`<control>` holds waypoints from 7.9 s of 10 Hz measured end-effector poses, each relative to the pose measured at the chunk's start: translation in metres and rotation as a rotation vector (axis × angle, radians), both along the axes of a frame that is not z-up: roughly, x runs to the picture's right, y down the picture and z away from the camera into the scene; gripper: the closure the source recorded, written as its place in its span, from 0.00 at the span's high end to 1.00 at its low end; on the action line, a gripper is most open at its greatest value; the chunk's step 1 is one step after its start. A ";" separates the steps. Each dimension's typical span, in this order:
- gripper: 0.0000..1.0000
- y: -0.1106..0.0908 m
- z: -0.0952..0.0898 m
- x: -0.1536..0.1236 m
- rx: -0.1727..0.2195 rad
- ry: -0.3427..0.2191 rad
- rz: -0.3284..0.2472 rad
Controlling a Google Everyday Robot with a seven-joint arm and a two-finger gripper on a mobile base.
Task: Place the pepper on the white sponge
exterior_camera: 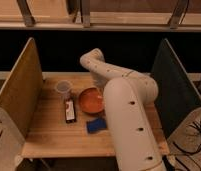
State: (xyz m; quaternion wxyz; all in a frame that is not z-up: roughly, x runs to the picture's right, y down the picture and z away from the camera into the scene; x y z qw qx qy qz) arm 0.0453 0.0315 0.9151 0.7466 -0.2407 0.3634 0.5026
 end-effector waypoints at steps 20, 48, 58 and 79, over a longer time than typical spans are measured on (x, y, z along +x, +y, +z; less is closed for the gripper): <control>0.23 0.037 -0.125 0.084 0.361 0.077 0.198; 0.14 0.106 -0.076 0.081 0.237 0.041 0.167; 0.80 0.107 -0.076 0.081 0.236 0.041 0.167; 0.00 0.157 -0.044 0.075 0.184 -0.015 0.150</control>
